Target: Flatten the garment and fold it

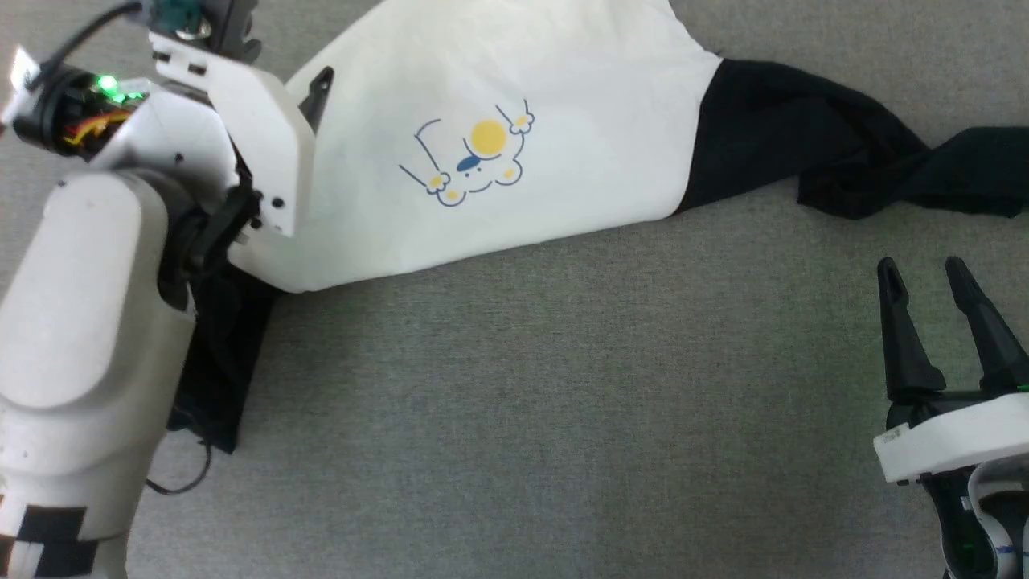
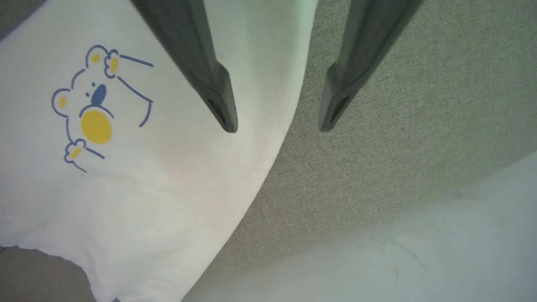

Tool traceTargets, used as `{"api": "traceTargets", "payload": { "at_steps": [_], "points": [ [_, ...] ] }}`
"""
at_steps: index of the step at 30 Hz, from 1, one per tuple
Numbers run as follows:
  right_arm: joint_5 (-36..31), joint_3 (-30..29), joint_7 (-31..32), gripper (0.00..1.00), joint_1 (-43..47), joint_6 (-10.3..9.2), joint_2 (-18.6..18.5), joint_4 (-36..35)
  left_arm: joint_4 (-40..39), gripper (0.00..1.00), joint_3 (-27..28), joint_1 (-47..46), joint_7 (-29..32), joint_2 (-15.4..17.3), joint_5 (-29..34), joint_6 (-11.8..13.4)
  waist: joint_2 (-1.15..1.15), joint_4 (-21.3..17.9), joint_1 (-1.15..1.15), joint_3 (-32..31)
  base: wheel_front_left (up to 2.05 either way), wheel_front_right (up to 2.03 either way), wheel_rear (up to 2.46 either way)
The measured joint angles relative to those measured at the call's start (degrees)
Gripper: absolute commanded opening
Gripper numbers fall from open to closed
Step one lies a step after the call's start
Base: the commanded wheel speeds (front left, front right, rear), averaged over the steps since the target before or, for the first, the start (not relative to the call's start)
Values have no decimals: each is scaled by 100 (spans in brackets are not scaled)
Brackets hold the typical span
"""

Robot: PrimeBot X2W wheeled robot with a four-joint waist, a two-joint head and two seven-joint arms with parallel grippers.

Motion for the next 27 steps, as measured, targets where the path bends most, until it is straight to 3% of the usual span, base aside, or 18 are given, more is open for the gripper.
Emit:
{"api": "traceTargets", "payload": {
  "at_steps": [13, 14, 15, 27],
  "points": [
    [149, 80, -83, 100, -248, 0, -191, 154, 628, 98, 30, -609, 759, 167, -57, 18, 0, -373, -1, 684, 0, 0, 0],
    [155, 84, -89, 100, -270, 0, -197, 157, 631, 40, 42, -637, 806, 175, -77, 19, 0, -393, -1, 718, 0, 0, 0],
    [155, 85, -112, 100, -283, 0, -199, 162, 626, 0, 55, -665, 829, 179, -114, 19, 0, -412, -1, 748, 0, 0, 0],
    [153, 78, -160, 100, -385, 0, -208, 208, 436, 0, 25, -688, -33, 126, -200, -98, 0, -301, 0, 657, 0, 0, 0]
  ]
}}
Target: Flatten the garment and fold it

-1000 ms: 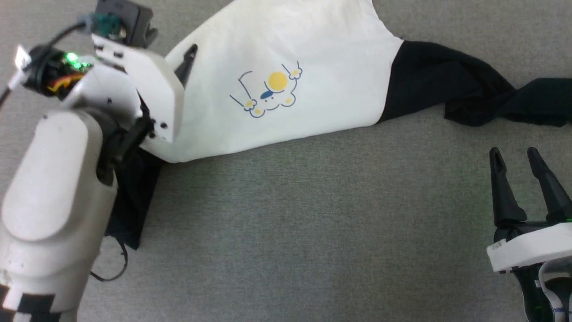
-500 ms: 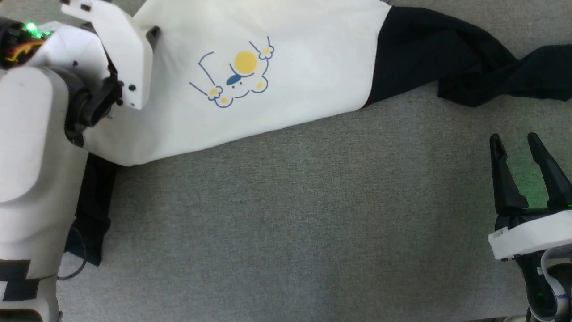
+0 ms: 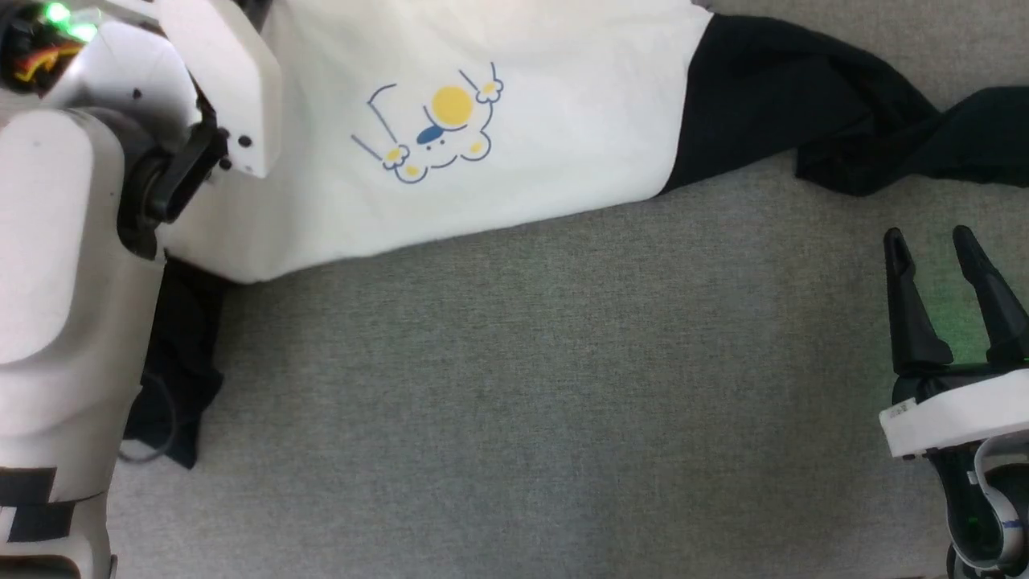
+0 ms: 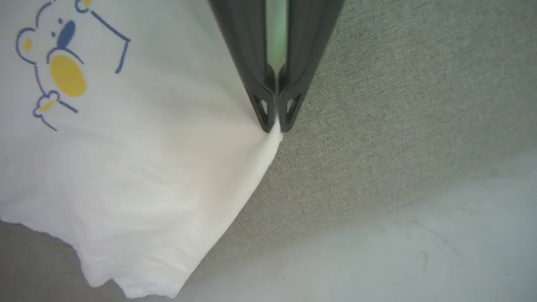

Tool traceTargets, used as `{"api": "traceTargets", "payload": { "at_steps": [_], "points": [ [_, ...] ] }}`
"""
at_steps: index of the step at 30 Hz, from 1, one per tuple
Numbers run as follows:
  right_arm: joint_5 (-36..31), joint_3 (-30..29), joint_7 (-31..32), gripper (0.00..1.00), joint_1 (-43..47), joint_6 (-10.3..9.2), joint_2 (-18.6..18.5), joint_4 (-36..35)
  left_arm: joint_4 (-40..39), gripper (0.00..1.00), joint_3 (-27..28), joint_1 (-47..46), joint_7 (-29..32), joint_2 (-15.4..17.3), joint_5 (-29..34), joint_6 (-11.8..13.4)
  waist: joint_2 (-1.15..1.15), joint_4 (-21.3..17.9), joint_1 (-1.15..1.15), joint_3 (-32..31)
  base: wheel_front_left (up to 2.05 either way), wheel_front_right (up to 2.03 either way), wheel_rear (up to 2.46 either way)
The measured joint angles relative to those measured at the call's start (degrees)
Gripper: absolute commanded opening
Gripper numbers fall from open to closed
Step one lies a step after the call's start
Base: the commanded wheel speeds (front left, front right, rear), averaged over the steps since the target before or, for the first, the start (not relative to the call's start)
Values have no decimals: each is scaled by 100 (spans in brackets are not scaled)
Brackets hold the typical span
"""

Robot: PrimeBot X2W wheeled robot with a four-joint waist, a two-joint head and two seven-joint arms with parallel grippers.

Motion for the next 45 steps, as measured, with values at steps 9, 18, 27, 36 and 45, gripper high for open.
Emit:
{"api": "traceTargets", "payload": {
  "at_steps": [9, 18, 27, 36, 45],
  "points": [
    [-21, -163, -1, 100, 92, 0, 52, 116, -1626, 0, -203, 207, -1028, -263, -205, -197, 0, 155, -1, -498, 0, 0, 0],
    [-143, -437, 112, 100, 575, 0, 178, 88, -3845, 0, -2114, 2835, -951, -492, -118, -193, 0, 452, -2, -1132, 0, 0, 0],
    [-221, -368, 314, 100, 726, 0, 214, -23, -2105, 32, -2850, 4642, -1600, -354, -41, 149, 0, 898, -2, -1520, 0, 0, 0],
    [-256, -332, 415, 100, 844, 0, 235, -26, -1600, 100, -2023, 4774, -2508, -989, -1104, 330, 0, 1032, -2, -1868, 0, 0, 0],
    [-230, -293, 413, 100, 844, 0, 242, -57, -1938, 100, -1345, 3602, -2067, -450, -321, 946, 0, 858, -1, -1872, 0, 0, 0]
  ]
}}
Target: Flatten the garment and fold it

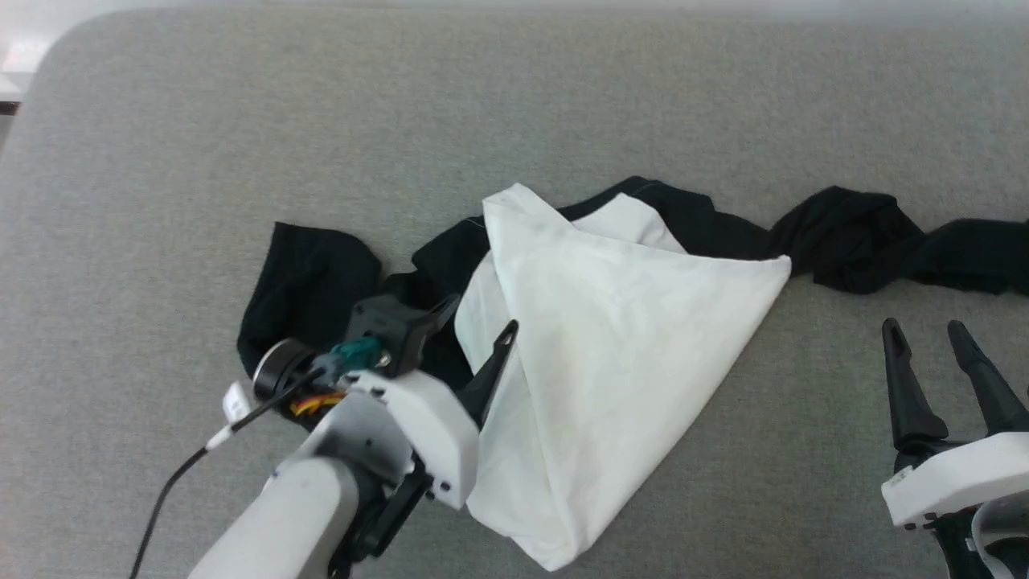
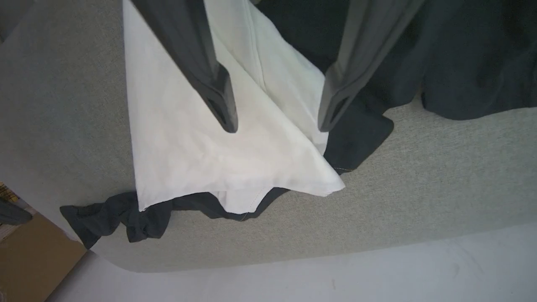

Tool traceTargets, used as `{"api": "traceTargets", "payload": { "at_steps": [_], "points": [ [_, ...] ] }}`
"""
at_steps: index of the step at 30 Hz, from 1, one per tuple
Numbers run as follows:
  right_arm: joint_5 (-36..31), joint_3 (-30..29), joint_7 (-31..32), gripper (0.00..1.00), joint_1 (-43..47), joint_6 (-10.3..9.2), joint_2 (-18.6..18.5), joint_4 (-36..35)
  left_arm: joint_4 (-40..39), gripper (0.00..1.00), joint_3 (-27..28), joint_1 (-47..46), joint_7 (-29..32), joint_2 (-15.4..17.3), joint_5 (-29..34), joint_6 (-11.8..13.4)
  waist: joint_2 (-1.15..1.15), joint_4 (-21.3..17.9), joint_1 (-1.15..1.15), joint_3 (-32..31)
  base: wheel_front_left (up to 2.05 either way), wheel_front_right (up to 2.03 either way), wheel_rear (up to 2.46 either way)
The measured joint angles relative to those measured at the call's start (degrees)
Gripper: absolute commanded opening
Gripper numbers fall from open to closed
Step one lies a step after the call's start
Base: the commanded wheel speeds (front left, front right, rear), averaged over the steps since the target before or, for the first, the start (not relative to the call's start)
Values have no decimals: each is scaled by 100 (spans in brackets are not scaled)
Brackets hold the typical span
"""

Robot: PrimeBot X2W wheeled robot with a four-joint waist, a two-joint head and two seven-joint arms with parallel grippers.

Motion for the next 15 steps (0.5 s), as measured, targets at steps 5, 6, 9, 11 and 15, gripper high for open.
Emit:
{"api": "traceTargets", "payload": {
  "at_steps": [5, 6, 9, 11, 15],
  "points": [
    [42, -14, -13, 100, -48, 0, 0, 25, 513, 100, -176, -592, 515, -196, 98, 3, 0, -154, 1, 201, 0, 0, 0],
    [56, -12, -15, 100, -54, 0, 0, 35, 646, 100, -202, -679, 614, -230, 121, 8, 0, -188, 1, 247, 0, 0, 0],
    [101, -8, -36, 100, -130, 0, 2, 67, 1040, 100, -263, -877, 836, -279, 169, 29, 0, -295, 1, 385, 0, 0, 0],
    [119, -7, -77, 100, -166, 0, 1, 88, 1226, 100, -292, -981, 902, -327, 170, 30, 0, -365, 2, 476, 0, 0, 0],
    [120, 2, -118, 100, -227, 0, 2, 170, 1568, 49, -305, -1139, 957, -425, 168, 53, 0, -496, 2, 619, 0, 0, 0]
  ]
}}
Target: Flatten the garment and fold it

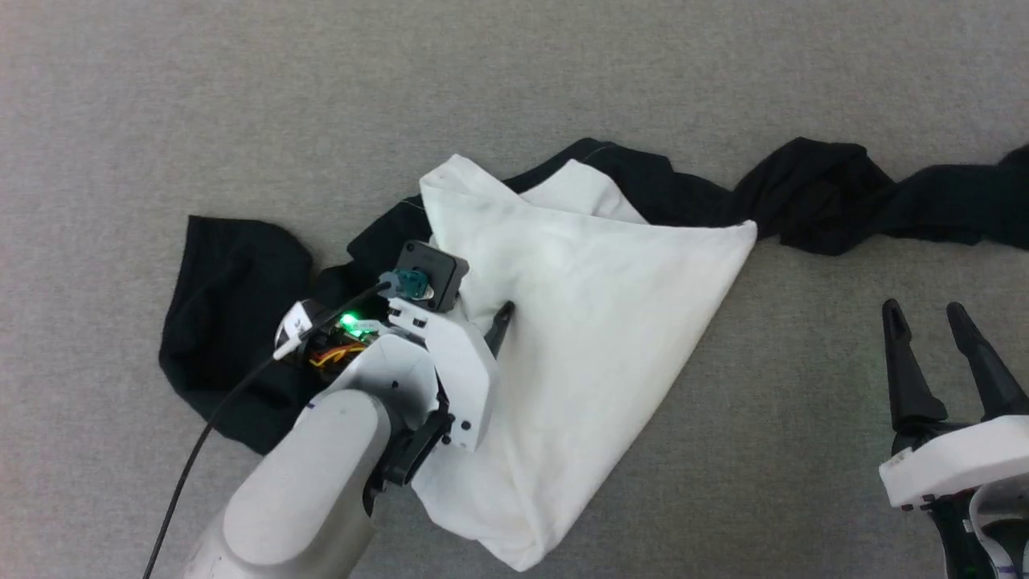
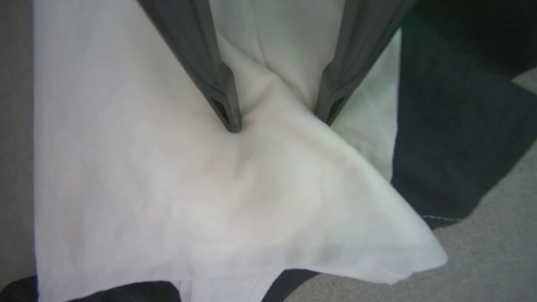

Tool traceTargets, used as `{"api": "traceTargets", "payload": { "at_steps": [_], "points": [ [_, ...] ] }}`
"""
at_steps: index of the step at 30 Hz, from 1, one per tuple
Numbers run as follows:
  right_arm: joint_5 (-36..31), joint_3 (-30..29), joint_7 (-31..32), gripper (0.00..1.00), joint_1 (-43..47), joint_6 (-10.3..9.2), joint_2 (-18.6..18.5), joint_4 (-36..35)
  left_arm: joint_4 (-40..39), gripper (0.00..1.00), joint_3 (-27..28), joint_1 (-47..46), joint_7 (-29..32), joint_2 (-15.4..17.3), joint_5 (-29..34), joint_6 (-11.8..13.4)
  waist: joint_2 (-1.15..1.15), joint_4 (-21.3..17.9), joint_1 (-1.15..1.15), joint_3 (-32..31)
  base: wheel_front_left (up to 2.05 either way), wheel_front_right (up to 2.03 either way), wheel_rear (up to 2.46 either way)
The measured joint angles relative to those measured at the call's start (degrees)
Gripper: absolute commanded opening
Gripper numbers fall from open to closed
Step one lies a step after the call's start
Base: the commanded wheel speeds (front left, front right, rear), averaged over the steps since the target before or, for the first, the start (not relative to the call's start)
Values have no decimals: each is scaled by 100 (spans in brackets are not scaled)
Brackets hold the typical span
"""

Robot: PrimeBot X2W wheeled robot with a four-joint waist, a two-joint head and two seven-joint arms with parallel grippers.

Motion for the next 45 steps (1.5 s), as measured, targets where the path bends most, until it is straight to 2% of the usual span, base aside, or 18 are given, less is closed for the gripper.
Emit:
{"api": "traceTargets", "payload": {
  "at_steps": [1, 2, 9, 12, 16, 19, 21, 23, 26, 27, 28, 29, 30, 31, 35, 40, 43, 45],
  "points": [
    [0, 2, -4, 100, -24, 0, 0, 13, 41, 44, 3, -31, -2, -19, 0, 14, 0, -32, 0, 24, 0, 0, 0],
    [7, 0, -18, 100, -34, 0, 0, 22, 63, 0, 11, -53, -34, -26, -2, 14, 0, -60, 0, 42, 0, 0, 0],
    [8, -21, -54, 100, -42, 0, 0, 87, 54, 0, -32, -93, -341, -67, 11, -35, 0, -114, -1, 7, 0, 0, 0],
    [7, -45, -60, 100, -41, 0, 0, 118, -303, 0, -127, -169, -433, -91, 127, -43, 0, -85, -1, -74, 0, 0, 0],
    [7, -93, -60, 100, -41, 0, 0, 114, -1069, 0, -441, -463, -552, -327, 335, -183, 0, -23, -1, -196, 0, 0, 0],
    [-3, -166, -60, 100, -42, 0, 0, 104, -1512, 0, -887, -698, -671, -631, 602, -325, 0, 34, -2, -279, 0, 0, 0],
    [-5, -204, -59, 100, -42, 0, -2, 100, -1530, 0, -1433, -917, -773, -753, 1114, -504, 0, 74, -2, -320, 0, 0, 0],
    [-8, -205, -58, 100, -44, 0, 1, 94, -1283, 0, -1892, -943, -915, -979, 1313, -587, 0, 103, -2, -343, 0, 0, 0],
    [-8, -169, -59, 100, -44, 0, 0, 99, -416, 0, -2517, -857, -1120, -1147, 1566, -782, 0, 105, -2, -334, 0, 0, 0],
    [-5, -142, -59, 100, -46, 0, -1, 104, -64, 4, -2670, -831, -1163, -1163, 1605, -844, 0, 96, -2, -324, 0, 0, 0],
    [3, -108, -60, 100, -46, 0, 0, 109, 289, 18, -2746, -784, -1224, -1168, 1588, -891, 0, 83, -2, -311, 0, 0, 0],
    [8, -80, -60, 100, -46, 0, 1, 120, 589, 47, -2710, -669, -1318, -1209, 1415, -891, 0, 69, -2, -295, 0, 0, 0],
    [8, -57, -60, 100, -46, 0, 1, 130, 892, 86, -2717, -592, -1371, -1235, 1302, -900, 0, 53, -2, -279, 0, 0, 0],
    [8, -51, -60, 100, -46, 0, 2, 136, 1115, 100, -2762, -564, -1400, -1240, 1278, -939, 0, 37, -2, -264, 0, 0, 0],
    [5, -114, -64, 100, -42, 0, 1, 175, 1370, 100, -2644, -427, -1669, -1316, 855, -924, -1, 9, -1, -226, 0, 0, 0],
    [7, -176, -92, 100, -16, 0, 1, 211, 1029, 100, -2207, -365, -1816, -1312, 431, -720, -1, 46, -1, -309, 0, 0, 0],
    [5, -160, -90, 100, 10, 0, 1, 205, 480, 100, -1884, -385, -1712, -1029, 348, -573, -1, 98, -2, -381, 0, 0, 0],
    [5, -133, -83, 100, 28, 0, 1, 192, 99, 100, -1673, -451, -1544, -681, 354, -443, -1, 134, -2, -424, 0, 0, 0]
  ]
}}
